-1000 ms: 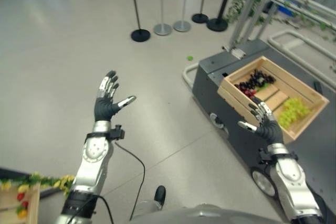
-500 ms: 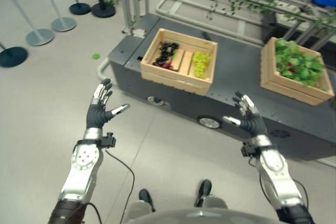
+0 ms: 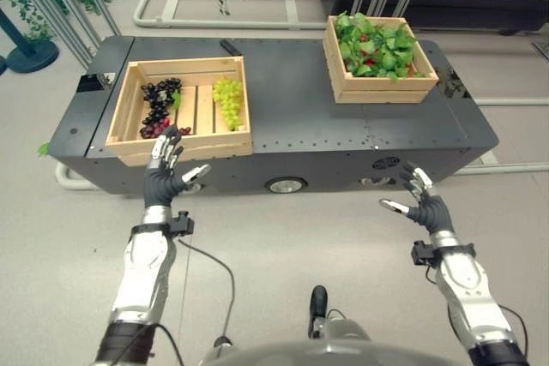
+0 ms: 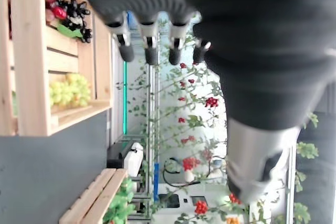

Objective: Pick up the fruits from the basket on one side to the basket on the other side

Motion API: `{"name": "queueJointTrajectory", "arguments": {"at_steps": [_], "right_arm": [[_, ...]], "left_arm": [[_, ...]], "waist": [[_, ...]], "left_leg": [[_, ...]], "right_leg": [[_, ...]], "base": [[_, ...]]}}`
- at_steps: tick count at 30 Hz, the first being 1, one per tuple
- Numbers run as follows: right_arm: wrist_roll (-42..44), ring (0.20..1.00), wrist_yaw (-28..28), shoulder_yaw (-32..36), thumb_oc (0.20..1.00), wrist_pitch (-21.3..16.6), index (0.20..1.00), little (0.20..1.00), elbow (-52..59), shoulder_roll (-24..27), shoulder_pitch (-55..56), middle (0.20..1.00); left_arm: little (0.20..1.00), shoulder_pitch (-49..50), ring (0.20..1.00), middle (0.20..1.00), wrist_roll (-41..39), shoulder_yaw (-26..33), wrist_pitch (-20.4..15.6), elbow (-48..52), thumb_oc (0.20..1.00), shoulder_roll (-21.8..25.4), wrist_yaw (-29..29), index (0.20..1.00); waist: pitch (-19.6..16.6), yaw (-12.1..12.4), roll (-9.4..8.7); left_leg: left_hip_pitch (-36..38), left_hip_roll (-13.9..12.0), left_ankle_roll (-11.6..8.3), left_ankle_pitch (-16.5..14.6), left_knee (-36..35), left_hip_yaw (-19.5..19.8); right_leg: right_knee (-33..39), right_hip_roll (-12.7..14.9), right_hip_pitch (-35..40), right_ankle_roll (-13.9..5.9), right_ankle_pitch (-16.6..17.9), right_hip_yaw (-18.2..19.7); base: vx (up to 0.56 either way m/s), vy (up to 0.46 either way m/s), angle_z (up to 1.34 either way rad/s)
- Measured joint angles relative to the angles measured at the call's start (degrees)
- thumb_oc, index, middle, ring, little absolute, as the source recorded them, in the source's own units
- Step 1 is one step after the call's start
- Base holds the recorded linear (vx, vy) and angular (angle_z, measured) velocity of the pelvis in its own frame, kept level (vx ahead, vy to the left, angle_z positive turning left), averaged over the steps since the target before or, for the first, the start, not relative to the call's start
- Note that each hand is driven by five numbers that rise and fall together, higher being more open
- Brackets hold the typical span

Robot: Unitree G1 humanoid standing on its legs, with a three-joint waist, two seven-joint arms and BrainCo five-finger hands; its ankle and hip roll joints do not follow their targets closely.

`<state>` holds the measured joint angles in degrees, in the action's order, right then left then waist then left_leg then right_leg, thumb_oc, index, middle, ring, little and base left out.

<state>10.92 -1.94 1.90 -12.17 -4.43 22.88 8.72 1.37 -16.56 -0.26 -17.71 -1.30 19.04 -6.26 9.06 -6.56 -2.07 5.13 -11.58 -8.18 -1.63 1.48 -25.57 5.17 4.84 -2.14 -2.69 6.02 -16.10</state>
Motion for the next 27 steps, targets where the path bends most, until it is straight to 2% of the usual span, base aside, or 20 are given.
{"name": "queueJointTrajectory", "arguments": {"at_steps": [4,7,8,9,10,11,12,13,14,15,16,17,18,19,20,21,23,24,25,27], "right_arm": [[1.0,1.000,-0.2,0.0,1.000,-0.2,1.000,1.000,0.2,0.2,-0.8,1.000],[2.3,1.000,-0.3,1.0,1.000,-0.9,1.000,1.000,-0.3,-0.7,0.1,1.000],[2.3,1.000,-0.3,1.1,1.000,-0.9,1.000,1.000,-0.3,-0.6,0.3,1.000],[2.6,1.000,-0.3,1.3,1.000,-0.9,1.000,1.000,-0.3,-0.5,0.8,1.000],[2.9,1.000,-0.3,1.6,1.000,-0.9,1.000,1.000,0.2,-0.5,1.9,1.000],[3.0,1.000,-0.3,1.8,1.000,-1.0,1.000,1.000,0.4,-0.5,2.1,1.000],[3.3,1.000,-0.5,2.0,1.000,-1.0,1.000,1.000,0.8,0.0,2.2,1.000],[3.3,1.000,-0.5,2.2,1.000,-1.0,1.000,1.000,0.8,0.4,2.0,1.000],[3.3,1.000,-0.5,2.0,1.000,-1.1,1.000,1.000,0.8,0.5,1.3,1.000],[3.3,1.000,-0.8,2.5,1.000,-1.2,1.000,1.000,0.7,0.2,1.5,1.000],[3.4,1.000,-1.0,2.3,1.000,-1.2,1.000,1.000,0.4,-0.1,1.2,1.000],[3.4,1.000,-1.0,1.9,1.000,-1.2,1.000,1.000,0.2,0.1,0.9,1.000],[3.3,1.000,-1.1,1.8,1.000,-1.2,1.000,1.000,-0.5,0.4,-0.1,1.000],[3.3,1.000,-1.2,1.7,1.000,-1.2,1.000,1.000,-0.7,0.4,-0.5,1.000],[3.3,1.000,-1.4,1.3,1.000,-1.2,1.000,1.000,-0.8,0.4,-1.3,1.000],[3.3,1.000,-1.4,1.1,1.000,-1.2,1.000,1.000,-0.9,0.4,-1.8,1.000],[3.3,1.000,-1.5,1.2,1.000,-1.2,1.000,1.000,-0.7,0.5,-2.1,1.000],[3.3,1.000,-1.5,1.5,1.000,-1.2,1.000,1.000,-0.6,0.4,-1.6,1.000],[3.3,1.000,-1.5,1.5,1.000,-1.2,1.000,1.000,-0.7,-0.2,-1.2,1.000],[3.2,1.000,-1.3,1.8,1.000,-1.2,1.000,1.000,-0.2,-1.2,-0.7,1.000]], "left_arm": [[1.000,-0.1,1.000,1.000,0.0,-0.8,0.0,0.1,1.000,0.2,0.0,1.000],[1.000,0.5,1.000,1.000,0.0,-1.3,0.2,-1.0,1.000,0.0,-0.4,1.000],[1.000,0.6,1.000,1.000,0.0,-1.3,0.2,-1.1,1.000,0.1,-0.4,1.000],[1.000,0.7,1.000,1.000,0.0,-1.2,0.3,-1.1,1.000,0.0,-0.4,1.000],[1.000,1.0,1.000,1.000,0.0,-1.2,0.3,-1.1,1.000,0.1,-0.5,1.000],[1.000,1.1,1.000,1.000,0.0,-1.0,0.3,-1.0,1.000,0.1,-0.5,1.000],[1.000,1.4,1.000,1.000,0.0,-1.1,0.5,-1.1,1.000,0.1,-0.8,1.000],[1.000,1.2,1.000,1.000,0.1,-1.1,0.5,-1.0,1.000,-0.1,-0.9,1.000],[1.000,1.8,1.000,1.000,0.1,-0.9,0.5,-0.9,1.000,0.2,-1.3,1.000],[1.000,1.1,1.000,1.000,0.1,-1.1,0.5,-1.2,1.000,0.0,-1.4,1.000],[1.000,0.7,1.000,1.000,0.1,-0.9,0.5,-1.6,1.000,0.1,-1.9,1.000],[1.000,1.1,1.000,1.000,0.1,-0.7,0.5,-1.8,1.000,0.2,-2.3,1.000],[1.000,0.9,1.000,1.000,0.1,-0.6,0.6,-2.4,1.000,0.9,-2.9,1.000],[1.000,0.9,1.000,1.000,0.1,-0.5,0.5,-2.4,1.000,1.1,-3.2,1.000],[1.000,1.0,1.000,1.000,0.1,-0.2,0.5,-2.4,1.000,1.5,-3.9,1.000],[1.000,1.1,1.000,1.000,0.1,0.2,0.5,-2.4,1.000,1.6,-4.2,1.000],[1.000,1.5,1.000,1.000,0.1,0.6,0.5,-2.3,1.000,1.8,-4.6,1.000],[1.000,1.5,1.000,1.000,0.2,0.7,0.5,-2.2,1.000,2.0,-4.6,1.000],[1.000,0.8,1.000,1.000,0.2,0.7,0.5,-2.2,1.000,2.6,-4.6,1.000],[1.000,-0.9,1.000,1.000,0.2,0.6,0.5,-2.1,1.000,3.8,-4.5,1.000]], "waist": [[0.2,-0.4,0.56],[0.4,1.3,0.07],[0.6,1.6,0.34],[0.7,1.5,0.07],[1.0,1.8,-0.39],[1.2,2.8,-0.69],[1.9,3.7,-1.88],[2.2,3.3,-2.21],[2.5,4.3,-2.46],[2.7,3.8,-2.74],[3.2,4.4,-2.93],[3.3,5.1,-2.79],[3.9,6.0,-1.63],[4.2,6.1,-1.51],[4.3,6.2,-1.42],[4.3,6.9,-1.47],[4.3,7.4,-1.23],[4.2,7.2,-0.96],[4.6,7.2,-2.45],[4.4,7.0,-4.90]], "left_leg": [[0.3,-1.7,-0.07,0.0,1.7,1.0],[-2.8,-4.4,-0.20,0.5,11.2,3.0],[-3.8,-5.2,-0.20,0.5,13.5,4.5],[-5.0,-6.1,-0.55,1.0,17.1,6.9],[-7.6,-7.5,-2.30,3.0,23.1,11.1],[-9.1,-7.7,-1.53,4.2,24.8,12.0],[-11.9,-5.2,-2.84,2.3,27.6,16.6],[-12.0,-2.6,-3.35,1.8,26.7,19.3],[-14.5,-0.4,-3.16,1.2,25.7,18.7],[-15.9,0.6,-2.86,0.2,23.6,19.1],[-15.9,2.6,-1.26,0.7,15.8,19.3],[-16.5,2.4,-0.44,1.5,11.7,19.5],[-17.4,1.2,0.94,3.1,3.2,20.6],[-18.3,1.0,0.89,3.9,1.0,22.1],[-18.9,0.8,1.22,4.8,-2.1,26.2],[-18.8,0.5,1.63,5.1,-2.8,27.2],[-18.7,0.4,2.20,6.2,-1.5,25.5],[-18.2,0.8,2.23,9.6,-0.5,25.1],[-17.7,2.2,1.13,11.2,0.8,23.5],[-18.0,5.5,3.48,9.7,2.3,22.1]], "right_leg": [[0.0,-1.5,2.1,0.34,-1.9,0.7],[-0.2,-2.8,3.8,1.84,-3.3,1.3],[-0.1,-3.3,4.6,1.82,-4.1,1.2],[-0.1,-3.8,5.5,2.63,-4.6,1.2],[0.0,-4.3,6.6,3.92,-5.2,1.3],[-0.1,-4.6,7.2,4.68,-5.6,1.3],[0.0,-4.3,7.5,5.73,-6.2,1.6],[-0.1,-3.6,7.5,5.80,-5.5,1.7],[0.1,-4.0,7.4,6.22,-6.7,1.7],[0.2,-4.0,7.2,6.60,-6.9,1.6],[0.2,-4.2,7.3,6.57,-7.1,1.7],[0.1,-4.9,7.4,6.08,-7.1,2.0],[0.1,-6.7,7.7,6.33,-7.5,1.9],[0.1,-7.3,7.8,6.26,-8.1,1.9],[0.0,-8.2,8.1,5.90,-8.5,2.8],[0.0,-8.4,8.6,6.44,-8.3,3.4],[0.0,-8.4,11.1,5.07,-9.8,4.1],[0.0,-7.9,12.6,3.56,-11.1,4.1],[0.0,-5.8,13.7,2.05,-12.1,4.1],[-1.3,-2.2,12.9,0.04,-13.0,4.3]], "base": [[0.11,-0.263,0.24],[0.15,-0.338,0.08],[0.13,-0.275,0.08],[0.07,-0.186,0.19],[0.09,-0.164,0.08],[0.09,-0.157,0.09],[0.15,-0.115,0.03],[0.15,-0.020,0.05],[0.16,-0.025,0.16],[0.22,0.076,0.16],[0.16,0.058,0.07],[0.29,0.110,-0.16],[0.23,0.091,-0.13],[0.31,0.143,-0.15],[0.27,0.164,-0.28],[0.30,0.194,-0.50],[0.26,0.196,-0.32],[0.29,0.280,-0.05],[0.29,0.281,0.05],[0.31,0.351,0.06]]}}
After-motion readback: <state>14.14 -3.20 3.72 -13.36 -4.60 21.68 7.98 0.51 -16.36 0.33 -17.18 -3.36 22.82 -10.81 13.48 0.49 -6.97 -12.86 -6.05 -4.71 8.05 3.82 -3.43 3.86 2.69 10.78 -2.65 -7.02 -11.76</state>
